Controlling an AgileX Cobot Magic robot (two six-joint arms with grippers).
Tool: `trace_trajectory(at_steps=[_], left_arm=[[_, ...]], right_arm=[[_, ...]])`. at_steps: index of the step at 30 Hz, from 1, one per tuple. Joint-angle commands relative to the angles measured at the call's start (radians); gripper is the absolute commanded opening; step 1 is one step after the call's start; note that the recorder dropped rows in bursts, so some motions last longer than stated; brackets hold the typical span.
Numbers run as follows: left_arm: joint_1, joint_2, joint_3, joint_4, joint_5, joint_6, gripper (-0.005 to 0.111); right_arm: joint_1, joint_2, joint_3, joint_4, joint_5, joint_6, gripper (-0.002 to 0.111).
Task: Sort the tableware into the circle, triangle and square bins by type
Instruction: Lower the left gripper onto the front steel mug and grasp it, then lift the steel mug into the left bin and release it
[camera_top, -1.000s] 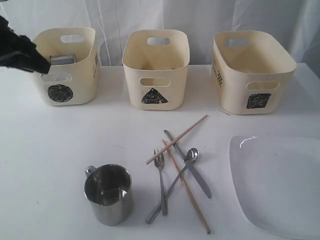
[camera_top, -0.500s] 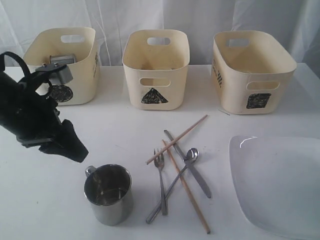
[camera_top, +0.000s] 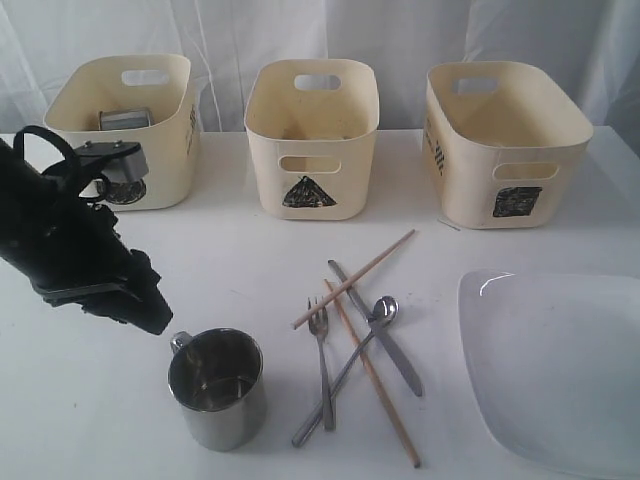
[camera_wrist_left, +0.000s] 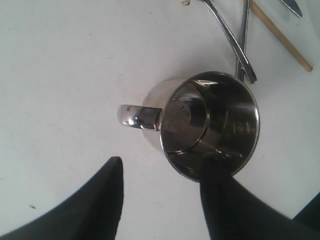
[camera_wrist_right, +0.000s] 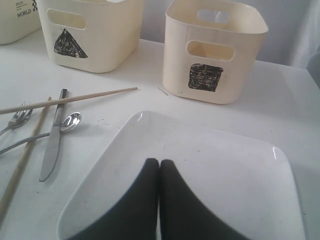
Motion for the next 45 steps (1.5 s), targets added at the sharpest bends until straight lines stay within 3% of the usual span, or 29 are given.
trace_trajectory(at_steps=[1, 10, 35, 40, 45], left_arm=[[-0.05, -0.005, 0.007, -0.009, -0.011, -0.03, 0.052], [-0.156, 0.068, 0.007, 0.097, -0.034, -0.154, 0.052], [-0.157, 0.207, 0.007, 0.095, -0.095, -0.201, 0.051], [-0.157, 0.237, 0.007, 0.109, -0.096, -0.191, 0.029], [-0.157, 0.225, -0.02, 0.261, -0.021, -0.189, 0.0]], right_arm=[[0.003, -0.005, 0.007, 0.002, -0.007, 0.005, 0.0], [0.003, -0.005, 0.007, 0.002, -0.007, 0.005, 0.0], [0.003, -0.005, 0.007, 0.002, -0.007, 0.005, 0.0], [0.003, -0.005, 0.007, 0.002, -0.007, 0.005, 0.0], [0.003, -0.005, 0.007, 0.002, -0.007, 0.005, 0.0]])
